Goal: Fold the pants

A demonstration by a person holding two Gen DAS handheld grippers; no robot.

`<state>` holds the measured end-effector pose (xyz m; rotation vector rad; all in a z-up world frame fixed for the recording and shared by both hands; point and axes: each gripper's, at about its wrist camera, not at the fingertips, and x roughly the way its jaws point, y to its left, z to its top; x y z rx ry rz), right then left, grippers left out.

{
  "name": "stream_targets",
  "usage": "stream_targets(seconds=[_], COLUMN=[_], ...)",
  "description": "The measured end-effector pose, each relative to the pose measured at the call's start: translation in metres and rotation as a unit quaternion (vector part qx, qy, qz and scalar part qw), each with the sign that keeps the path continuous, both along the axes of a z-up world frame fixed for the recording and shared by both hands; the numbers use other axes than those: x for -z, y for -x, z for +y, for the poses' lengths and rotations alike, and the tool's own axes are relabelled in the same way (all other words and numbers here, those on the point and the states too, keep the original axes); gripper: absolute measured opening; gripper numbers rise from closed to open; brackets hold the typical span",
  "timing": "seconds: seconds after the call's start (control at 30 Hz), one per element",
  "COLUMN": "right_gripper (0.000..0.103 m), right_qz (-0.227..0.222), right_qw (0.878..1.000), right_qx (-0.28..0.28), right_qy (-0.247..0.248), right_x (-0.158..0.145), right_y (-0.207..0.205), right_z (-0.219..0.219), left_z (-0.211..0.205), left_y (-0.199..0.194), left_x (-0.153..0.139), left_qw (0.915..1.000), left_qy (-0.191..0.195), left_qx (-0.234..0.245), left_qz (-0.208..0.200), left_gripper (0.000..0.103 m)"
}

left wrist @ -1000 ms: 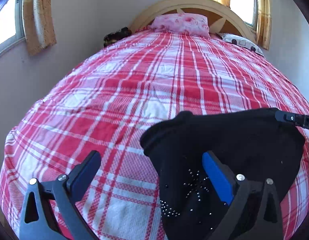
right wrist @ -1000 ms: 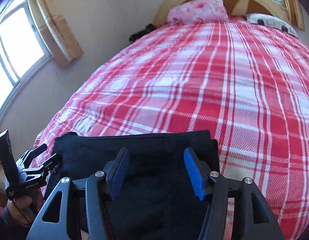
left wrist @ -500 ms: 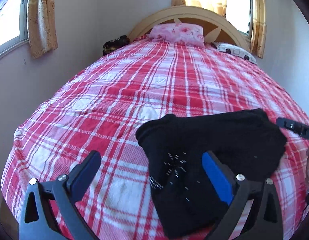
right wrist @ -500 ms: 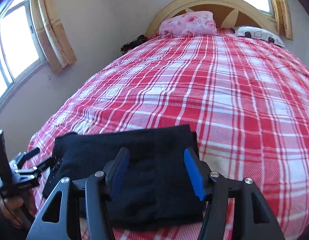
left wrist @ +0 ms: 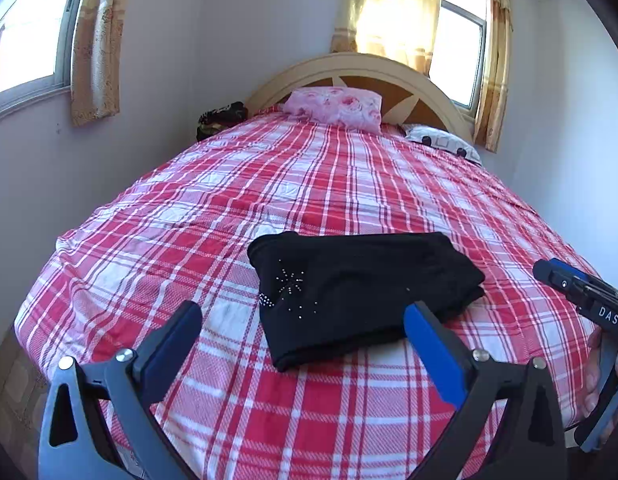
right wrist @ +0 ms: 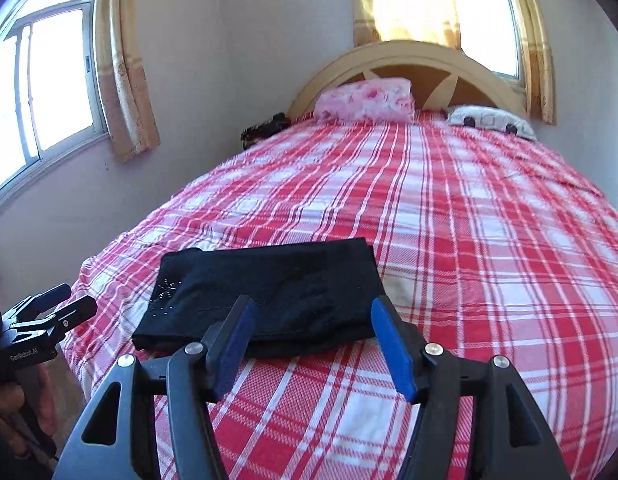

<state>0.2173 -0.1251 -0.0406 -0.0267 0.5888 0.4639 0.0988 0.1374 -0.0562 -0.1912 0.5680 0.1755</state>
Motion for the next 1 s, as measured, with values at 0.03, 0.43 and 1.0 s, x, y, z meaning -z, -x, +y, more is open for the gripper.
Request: stream_targets(seconds=[0.03,0.43,1.0], right_gripper=[0.065,0.066,0.066], right_qz=[-0.006,-0.032,-0.039], right_qw=[1.000,0.999,0.999], right_qx=[0.000,-0.003,0.000], right_qy=[-0.003,-0.008,-0.009], right_x=[-0.003,-0.018,-0.025], right_y=[0.007,0.056,0.072], right_z=[-0.003,-0.010,-0.014], left_z=[-0.002,-0.009,-0.018], left_y=[0.005,0.038,0.046], left_x=[-0.002,-0.012,-0.015], left_qw=[1.0000,0.9995,0.9993], left_qy=[-0.002,-0.005,-0.016], left_qx=[0.000,0.000,0.003], left_qz=[-0.004,-0.030,-0.035], left_gripper=[0.103,0.103,0.103])
